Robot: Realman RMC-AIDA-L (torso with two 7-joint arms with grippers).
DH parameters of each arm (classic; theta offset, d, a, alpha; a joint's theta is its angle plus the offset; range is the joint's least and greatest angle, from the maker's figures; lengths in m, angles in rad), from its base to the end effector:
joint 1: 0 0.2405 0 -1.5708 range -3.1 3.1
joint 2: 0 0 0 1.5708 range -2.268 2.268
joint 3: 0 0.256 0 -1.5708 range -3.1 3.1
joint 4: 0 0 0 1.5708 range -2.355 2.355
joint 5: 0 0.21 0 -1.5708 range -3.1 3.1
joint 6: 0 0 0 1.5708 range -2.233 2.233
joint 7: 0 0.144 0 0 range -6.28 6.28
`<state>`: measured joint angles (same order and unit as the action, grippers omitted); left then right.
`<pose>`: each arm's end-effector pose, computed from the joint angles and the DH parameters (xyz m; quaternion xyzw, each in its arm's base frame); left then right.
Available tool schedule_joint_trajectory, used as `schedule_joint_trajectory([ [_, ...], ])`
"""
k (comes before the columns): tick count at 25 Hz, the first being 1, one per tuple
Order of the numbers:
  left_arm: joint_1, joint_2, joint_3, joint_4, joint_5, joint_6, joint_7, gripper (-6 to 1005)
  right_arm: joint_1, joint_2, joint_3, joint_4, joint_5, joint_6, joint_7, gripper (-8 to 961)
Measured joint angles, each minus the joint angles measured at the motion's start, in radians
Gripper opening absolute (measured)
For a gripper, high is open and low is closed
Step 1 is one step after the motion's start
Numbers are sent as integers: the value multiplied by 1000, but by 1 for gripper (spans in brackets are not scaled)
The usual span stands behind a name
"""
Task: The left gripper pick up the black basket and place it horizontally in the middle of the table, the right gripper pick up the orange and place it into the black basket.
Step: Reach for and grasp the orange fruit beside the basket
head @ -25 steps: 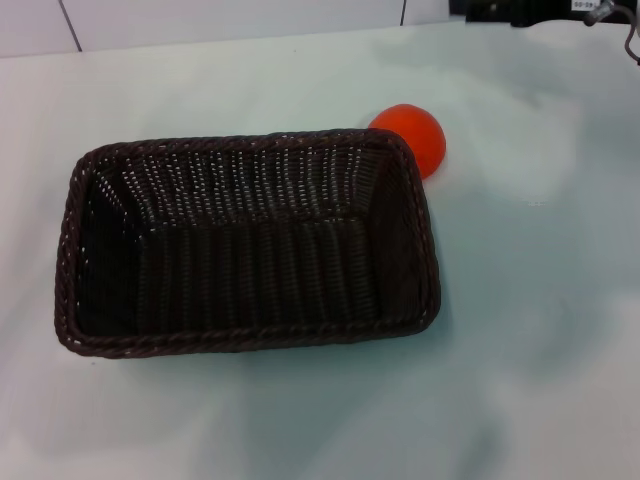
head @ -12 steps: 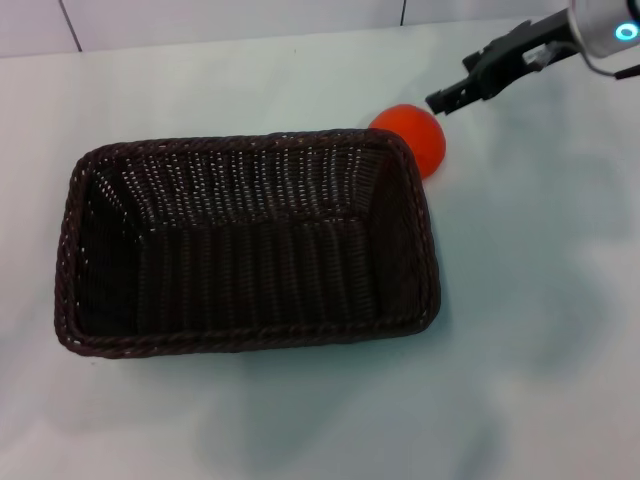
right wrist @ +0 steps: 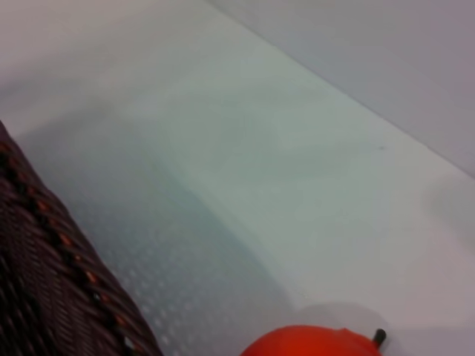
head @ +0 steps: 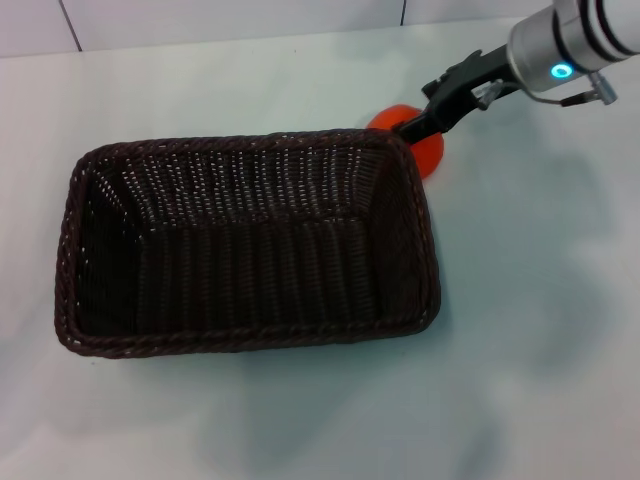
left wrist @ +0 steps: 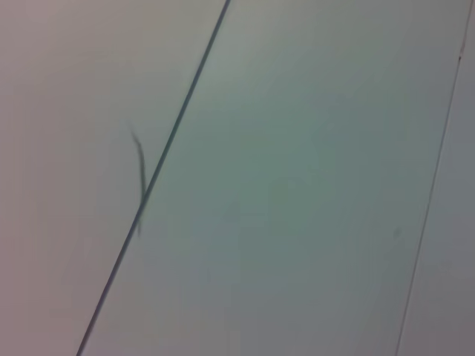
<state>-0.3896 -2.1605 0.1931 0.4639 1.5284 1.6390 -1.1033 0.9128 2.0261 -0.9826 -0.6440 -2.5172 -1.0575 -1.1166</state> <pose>-0.3057 0.2975 0.0547 -0.7013 -0.2499 -0.5240 0.4137 0.2045 0.4497 -0.0090 0.2511 0.9350 0.2410 0.0684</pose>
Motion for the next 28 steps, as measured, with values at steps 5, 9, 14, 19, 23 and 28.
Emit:
schedule_joint_trajectory([
  [5,-1,1,0,-1,-1,-4,2,650,19,8,-4,55,2,36,-27,730],
  [9,-2,1,3,-1,-1,-17,3,650,22,15,-4,64,5,39,-40,698],
  [14,-4,1,5,-2,-2,-24,0,649,17,19,-4,64,5,42,-41,455],
  [19,-4,1,6,-2,-2,-24,-2,649,7,22,6,65,6,42,-44,237],
  [23,-5,1,6,-2,-2,-16,-7,648,-2,25,9,66,14,43,-49,196],
  [28,-3,0,6,-4,-2,-6,-14,648,-22,26,10,64,47,38,-67,176],
])
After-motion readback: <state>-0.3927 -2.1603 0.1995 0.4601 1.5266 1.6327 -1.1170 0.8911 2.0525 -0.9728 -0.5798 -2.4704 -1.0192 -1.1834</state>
